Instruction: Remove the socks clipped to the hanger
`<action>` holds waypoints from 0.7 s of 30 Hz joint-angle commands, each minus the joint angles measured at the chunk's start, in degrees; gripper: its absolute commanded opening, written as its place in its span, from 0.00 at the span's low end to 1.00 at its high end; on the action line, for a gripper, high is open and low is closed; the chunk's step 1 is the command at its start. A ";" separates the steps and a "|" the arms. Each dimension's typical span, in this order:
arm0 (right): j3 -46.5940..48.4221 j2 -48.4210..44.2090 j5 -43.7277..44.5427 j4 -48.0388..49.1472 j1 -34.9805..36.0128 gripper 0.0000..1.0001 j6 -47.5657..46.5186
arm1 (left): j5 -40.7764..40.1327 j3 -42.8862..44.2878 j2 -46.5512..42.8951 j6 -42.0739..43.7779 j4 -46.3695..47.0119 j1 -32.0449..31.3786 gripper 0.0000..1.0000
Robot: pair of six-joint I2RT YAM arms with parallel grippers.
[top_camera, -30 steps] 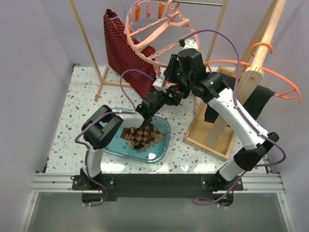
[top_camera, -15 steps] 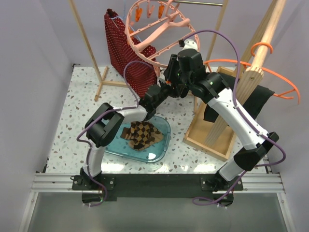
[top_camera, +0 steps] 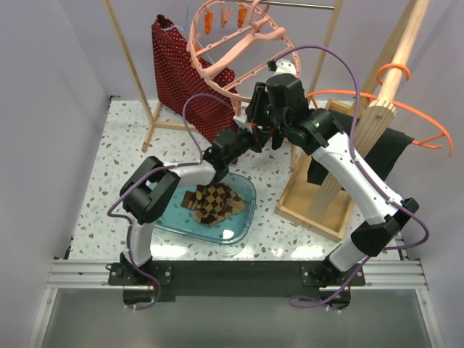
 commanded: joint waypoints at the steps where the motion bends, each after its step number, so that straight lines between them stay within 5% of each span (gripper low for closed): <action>1: 2.56 -0.24 -0.93 -5.43 0.18 0.38 -1.02 | 3.49 -3.41 -7.94 -4.64 0.45 0.39 0.00; 9: 0.37 -3.13 -0.49 -6.85 0.18 0.68 -1.37 | 8.85 -6.13 -14.44 -8.60 -5.36 0.39 0.00; 21: -1.48 -7.62 4.77 -10.27 0.18 0.67 -1.81 | 13.07 -11.58 -21.21 -12.73 -6.24 0.30 0.00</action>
